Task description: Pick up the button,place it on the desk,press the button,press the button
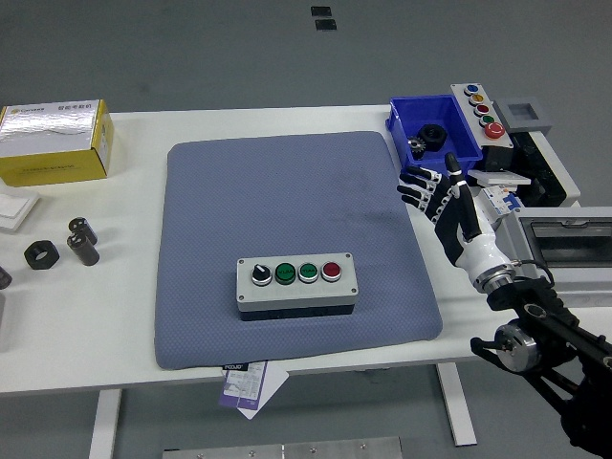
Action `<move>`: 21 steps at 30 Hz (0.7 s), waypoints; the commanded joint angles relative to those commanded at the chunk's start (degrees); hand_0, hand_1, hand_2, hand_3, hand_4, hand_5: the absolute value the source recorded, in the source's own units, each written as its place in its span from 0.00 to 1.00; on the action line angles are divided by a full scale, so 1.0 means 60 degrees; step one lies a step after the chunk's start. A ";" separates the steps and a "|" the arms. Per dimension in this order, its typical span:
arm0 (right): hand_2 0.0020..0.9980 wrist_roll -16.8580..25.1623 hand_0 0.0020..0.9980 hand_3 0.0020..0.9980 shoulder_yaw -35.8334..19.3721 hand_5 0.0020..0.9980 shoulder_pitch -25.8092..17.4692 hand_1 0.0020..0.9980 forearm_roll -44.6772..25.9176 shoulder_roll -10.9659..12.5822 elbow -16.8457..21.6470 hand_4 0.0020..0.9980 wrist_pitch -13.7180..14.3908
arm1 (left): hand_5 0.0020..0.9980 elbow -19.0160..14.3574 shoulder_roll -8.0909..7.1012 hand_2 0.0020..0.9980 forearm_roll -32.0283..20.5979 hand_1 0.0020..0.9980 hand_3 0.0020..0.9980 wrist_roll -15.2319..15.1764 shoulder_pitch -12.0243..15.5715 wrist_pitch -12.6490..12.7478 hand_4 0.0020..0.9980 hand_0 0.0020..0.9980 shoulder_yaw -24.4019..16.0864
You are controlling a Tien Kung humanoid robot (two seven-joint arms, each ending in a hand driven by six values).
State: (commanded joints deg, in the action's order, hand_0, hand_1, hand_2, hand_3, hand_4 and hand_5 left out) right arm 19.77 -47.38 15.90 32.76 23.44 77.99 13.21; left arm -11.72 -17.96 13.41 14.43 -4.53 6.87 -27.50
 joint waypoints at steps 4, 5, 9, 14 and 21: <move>0.74 0.0005 0.84 0.74 0.0232 1.00 0.0320 0.74 -0.0062 0.0038 0.0063 0.97 -0.0021 | 0.23 0.0011 -0.0079 0.62 0.0125 0.70 0.62 0.0023 -0.0029 0.0010 0.72 0.72 -0.0088; 0.74 0.0003 0.84 0.74 0.0264 1.00 0.0387 0.74 -0.0069 0.0033 0.0063 0.97 -0.0021 | 0.23 0.0015 -0.0091 0.62 0.0165 0.70 0.62 0.0029 -0.0034 0.0021 0.72 0.72 -0.0121; 0.74 0.0052 0.84 0.74 0.0192 1.00 0.0418 0.74 -0.0147 0.0051 0.0014 0.97 -0.0072 | 0.23 0.0026 -0.0083 0.62 0.0003 0.70 0.62 -0.0059 -0.0102 -0.0016 0.72 0.72 0.0087; 0.74 0.0181 0.84 0.74 -0.0054 1.00 0.0322 0.74 -0.0326 0.0150 -0.0094 0.96 -0.0333 | 0.23 0.0044 -0.0058 0.62 -0.0081 0.70 0.62 -0.0141 -0.0210 -0.0062 0.72 0.72 0.0269; 0.74 0.0196 0.84 0.74 -0.0480 0.99 0.0044 0.74 -0.0469 0.0219 -0.0219 0.95 -0.0390 | 0.23 0.0036 -0.0138 0.62 -0.0038 0.70 0.62 -0.0094 -0.0162 -0.0034 0.72 0.72 0.0183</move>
State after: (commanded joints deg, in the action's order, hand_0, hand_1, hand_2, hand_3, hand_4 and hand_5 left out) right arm 20.94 -50.26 16.17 29.95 24.76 76.67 10.87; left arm -11.51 -18.79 13.18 13.87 -5.50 6.67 -26.41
